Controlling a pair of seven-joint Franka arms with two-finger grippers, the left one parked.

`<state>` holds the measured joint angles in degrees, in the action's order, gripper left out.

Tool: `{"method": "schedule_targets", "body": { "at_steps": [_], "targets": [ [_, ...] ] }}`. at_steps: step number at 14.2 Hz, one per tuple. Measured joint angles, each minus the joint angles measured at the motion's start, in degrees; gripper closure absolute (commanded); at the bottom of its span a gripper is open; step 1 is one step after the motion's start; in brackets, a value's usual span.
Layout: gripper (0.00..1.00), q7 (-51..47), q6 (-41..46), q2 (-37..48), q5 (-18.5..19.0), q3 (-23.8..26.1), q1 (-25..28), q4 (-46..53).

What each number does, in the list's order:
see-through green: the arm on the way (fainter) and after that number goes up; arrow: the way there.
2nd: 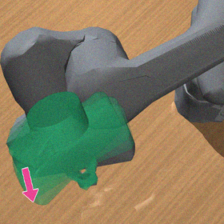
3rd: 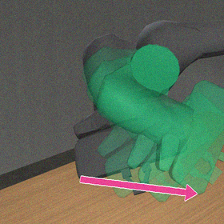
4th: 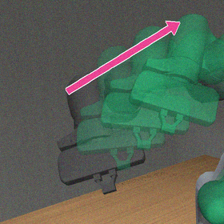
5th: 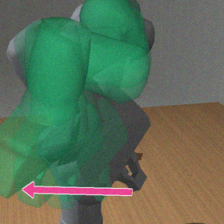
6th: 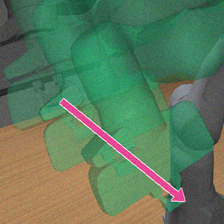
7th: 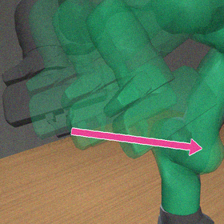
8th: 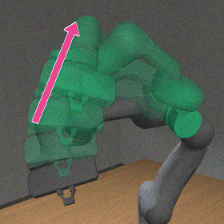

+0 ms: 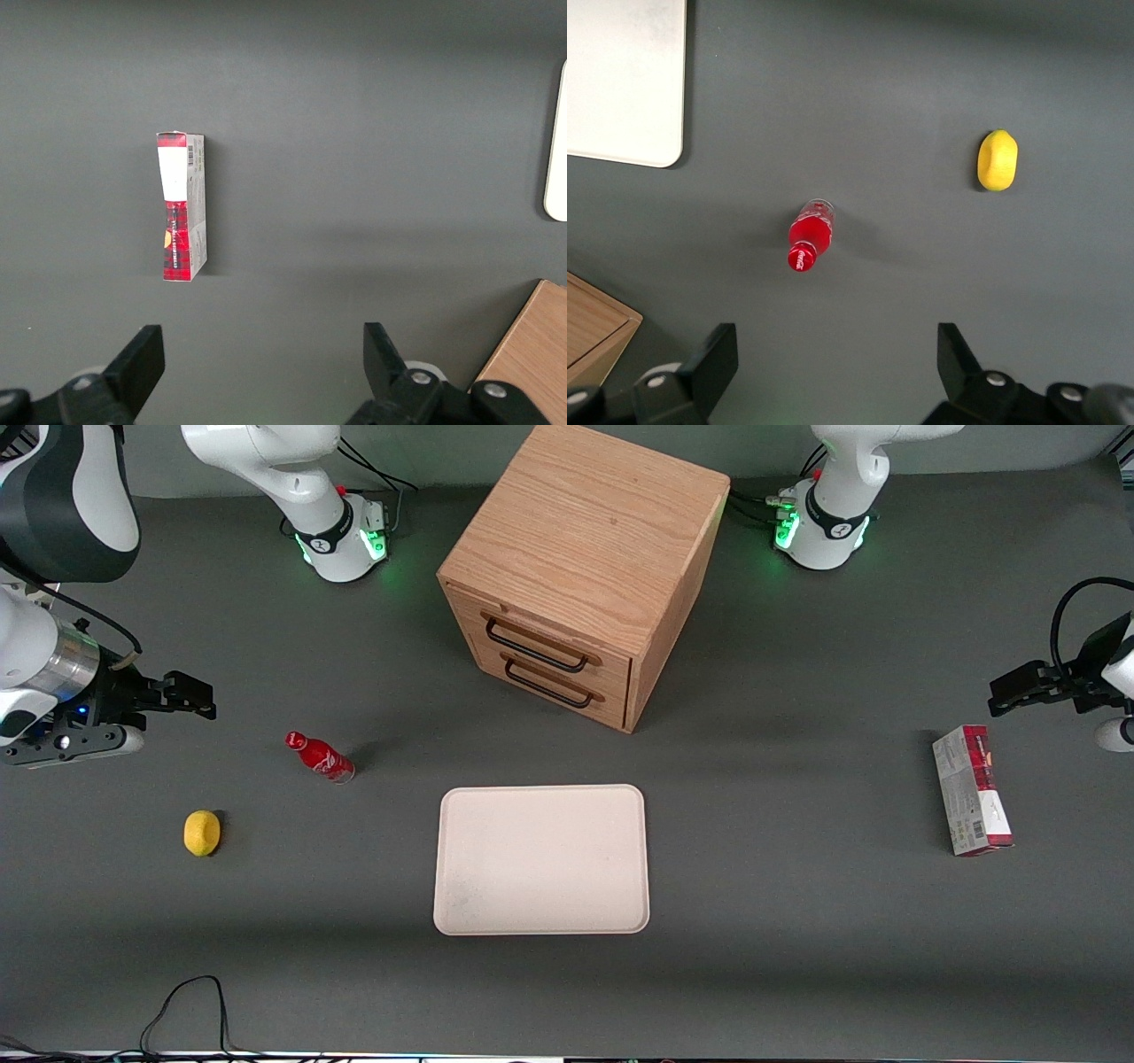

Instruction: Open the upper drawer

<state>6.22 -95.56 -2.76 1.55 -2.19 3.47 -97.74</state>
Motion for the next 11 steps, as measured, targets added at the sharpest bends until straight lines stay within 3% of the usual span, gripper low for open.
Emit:
{"method": "schedule_targets", "body": {
  "at_steps": [11],
  "targets": [
    [0.00, 0.3, 0.0, -0.4, 0.0, -0.2, -0.1, 0.5]
  ]
}}
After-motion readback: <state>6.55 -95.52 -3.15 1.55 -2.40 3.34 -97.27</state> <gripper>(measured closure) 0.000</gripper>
